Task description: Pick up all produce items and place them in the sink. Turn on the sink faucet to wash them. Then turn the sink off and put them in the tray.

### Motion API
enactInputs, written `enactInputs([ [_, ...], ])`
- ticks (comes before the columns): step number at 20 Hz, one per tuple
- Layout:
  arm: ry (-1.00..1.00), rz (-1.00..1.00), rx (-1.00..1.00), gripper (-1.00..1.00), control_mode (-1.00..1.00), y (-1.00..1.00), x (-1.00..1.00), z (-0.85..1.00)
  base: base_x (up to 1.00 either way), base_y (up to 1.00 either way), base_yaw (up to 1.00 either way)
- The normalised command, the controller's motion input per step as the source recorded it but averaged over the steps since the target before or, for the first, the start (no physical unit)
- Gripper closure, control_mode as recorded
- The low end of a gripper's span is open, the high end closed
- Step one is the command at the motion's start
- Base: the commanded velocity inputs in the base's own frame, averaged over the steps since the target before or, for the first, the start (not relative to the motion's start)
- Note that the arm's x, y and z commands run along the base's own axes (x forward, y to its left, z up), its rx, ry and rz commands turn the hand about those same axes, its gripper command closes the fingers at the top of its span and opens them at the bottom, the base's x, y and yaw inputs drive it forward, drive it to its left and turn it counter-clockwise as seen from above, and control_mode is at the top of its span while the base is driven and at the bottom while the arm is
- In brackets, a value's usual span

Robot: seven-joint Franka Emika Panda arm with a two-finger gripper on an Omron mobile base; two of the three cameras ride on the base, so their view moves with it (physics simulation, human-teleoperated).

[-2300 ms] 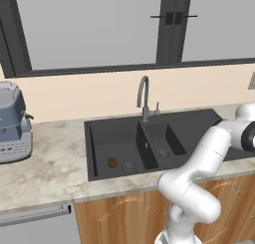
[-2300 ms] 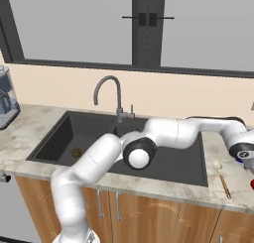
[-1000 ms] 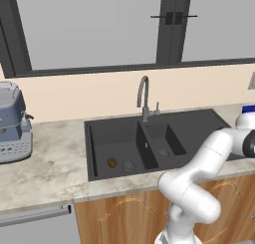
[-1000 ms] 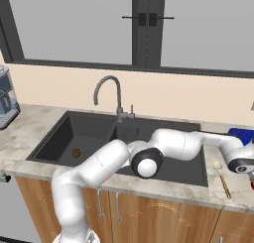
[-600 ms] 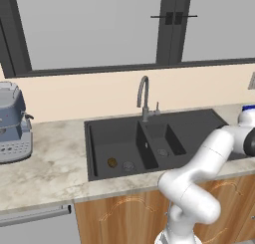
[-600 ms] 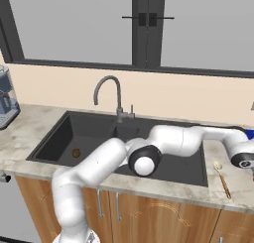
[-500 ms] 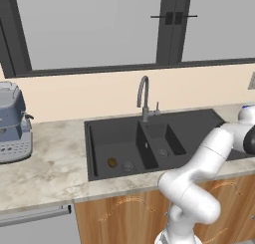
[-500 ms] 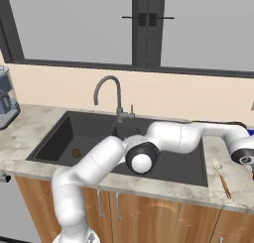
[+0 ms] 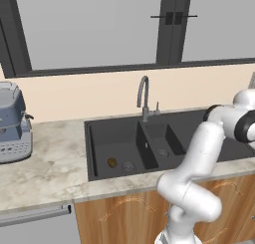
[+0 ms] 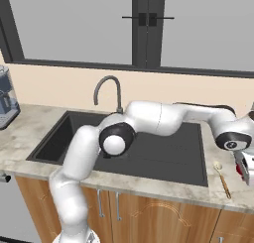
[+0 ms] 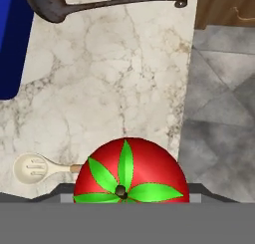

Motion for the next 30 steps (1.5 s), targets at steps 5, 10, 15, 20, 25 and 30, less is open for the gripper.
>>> enactInputs([
  [5, 0.0, 0.0, -0.18, 1.0, -1.0, 1.0, -0.04, 0.12, 0.0, 0.0, 0.0],
  [10, 0.0, 0.0, -0.2, 1.0, -1.0, 1.0, 0.0, 0.12, 0.0, 0.0, 0.0],
  [15, 0.01, 0.1, -0.19, 1.0, -1.0, 1.0, 0.0, 0.25, 0.0, 0.0, 0.0],
  [20, 0.07, 0.19, -0.13, 1.0, -1.0, 1.0, -0.03, 0.35, 0.0, 0.0, 0.0],
  [25, 0.12, 0.27, -0.06, 1.0, -1.0, 1.0, -0.08, 0.45, 0.0, 0.0, 0.0],
  [30, 0.14, 0.3, -0.01, 1.0, -1.0, 1.0, -0.05, 0.47, 0.0, 0.0, 0.0],
])
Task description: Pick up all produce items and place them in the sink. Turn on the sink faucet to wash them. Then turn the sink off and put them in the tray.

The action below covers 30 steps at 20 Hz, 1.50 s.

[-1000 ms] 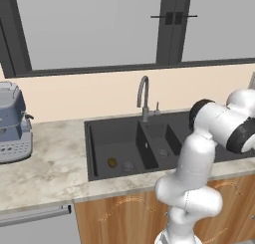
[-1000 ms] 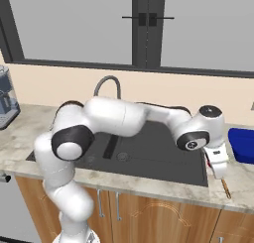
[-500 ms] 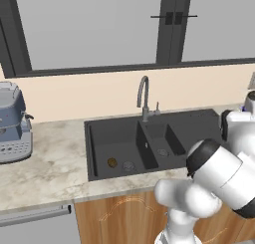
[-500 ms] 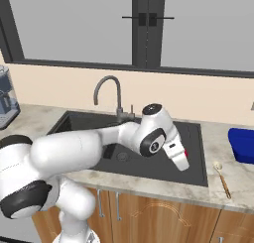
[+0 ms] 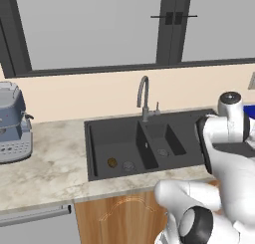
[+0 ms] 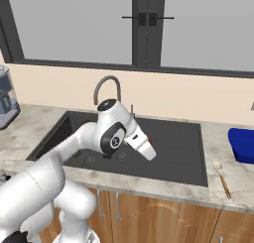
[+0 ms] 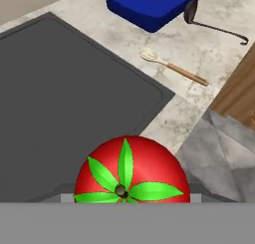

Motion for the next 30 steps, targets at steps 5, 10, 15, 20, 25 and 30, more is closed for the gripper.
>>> enactInputs([
  [5, 0.11, 0.3, 0.0, 1.0, -1.0, 1.0, -0.01, 0.34, 0.0, 0.0, 0.0],
  [10, 0.01, 0.32, 0.0, 1.0, -1.0, 1.0, -0.06, 0.07, 0.0, 0.0, 0.0],
  [15, 0.03, 0.31, 0.0, 1.0, -1.0, 1.0, 0.0, 0.04, 0.0, 0.0, 0.0],
  [20, 0.02, 0.25, 0.0, 1.0, -1.0, 1.0, 0.01, 0.0, 0.0, 0.0, 0.0],
  [25, 0.06, 0.14, 0.0, 1.0, -1.0, 1.0, 0.31, 0.01, 0.0, 0.0, 0.0],
  [30, 0.07, 0.09, 0.0, 1.0, -1.0, 0.79, 0.67, 0.0, 0.0, 0.0, 0.0],
])
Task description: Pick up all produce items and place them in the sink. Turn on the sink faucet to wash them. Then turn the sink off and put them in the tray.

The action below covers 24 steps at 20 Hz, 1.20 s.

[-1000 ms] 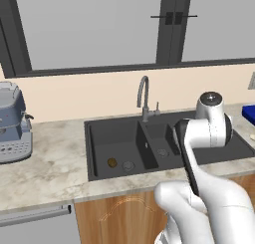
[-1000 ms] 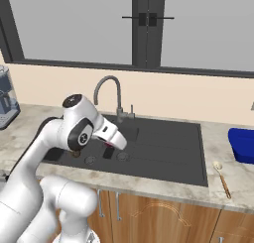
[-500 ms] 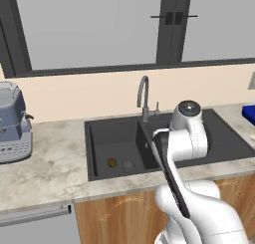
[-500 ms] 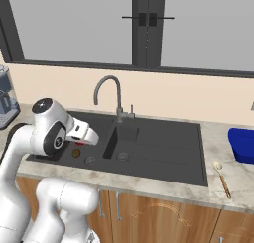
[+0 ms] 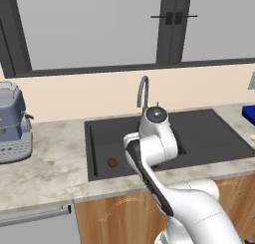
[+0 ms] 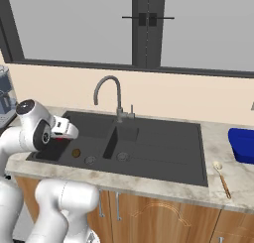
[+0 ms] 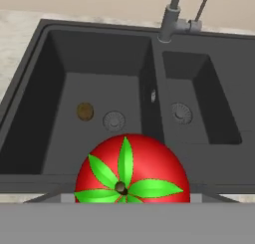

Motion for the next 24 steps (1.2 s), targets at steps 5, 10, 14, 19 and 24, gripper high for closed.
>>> enactInputs([
  [5, 0.1, 0.03, 0.0, 1.0, -1.0, 0.17, 0.83, 0.0, 0.0, 0.0, 0.0],
  [10, 0.16, 0.0, 0.0, 1.0, -1.0, 0.05, 0.71, -0.02, 0.0, 0.0, 0.0],
  [14, 0.22, 0.0, 0.0, 1.0, -1.0, 0.31, 0.63, -0.31, 0.0, 0.0, 0.0],
  [19, 0.12, 0.0, 0.0, 1.0, -1.0, 0.08, 0.51, -0.53, 0.0, 0.0, 0.0],
  [24, 0.01, 0.0, 0.0, 1.0, -1.0, 0.0, 0.32, -0.7, 0.0, 0.0, 0.0],
])
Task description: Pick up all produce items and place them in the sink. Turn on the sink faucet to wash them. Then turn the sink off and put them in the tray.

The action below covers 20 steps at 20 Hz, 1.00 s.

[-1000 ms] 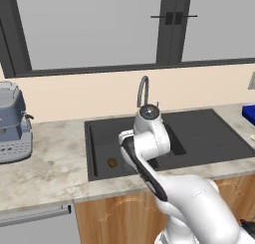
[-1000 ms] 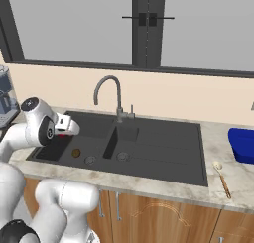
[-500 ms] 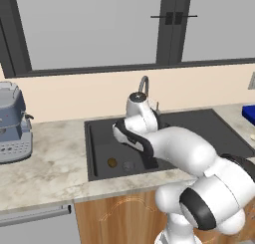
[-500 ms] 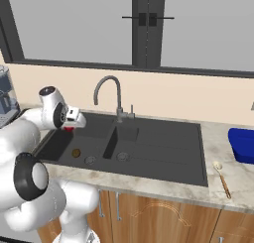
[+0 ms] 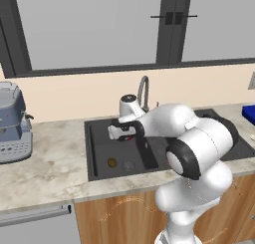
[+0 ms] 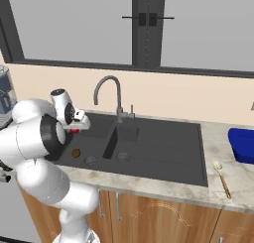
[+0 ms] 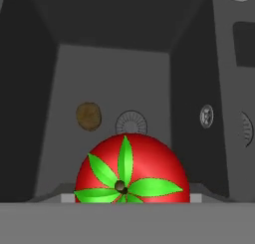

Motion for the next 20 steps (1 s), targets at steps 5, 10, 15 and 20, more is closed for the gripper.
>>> enactInputs([
  [5, 0.0, 0.0, 0.0, 1.0, -1.0, 0.02, 0.33, -0.62, 0.0, 0.0, 0.0],
  [10, 0.0, 0.0, 0.0, 1.0, -1.0, 0.12, 0.35, -0.5, 0.0, 0.0, 0.0],
  [15, 0.0, 0.0, 0.0, 1.0, -1.0, 0.03, 0.37, -0.45, 0.0, 0.0, 0.0],
  [20, 0.0, 0.0, 0.0, 1.0, -1.0, 0.0, 0.38, -0.38, 0.0, 0.0, 0.0],
])
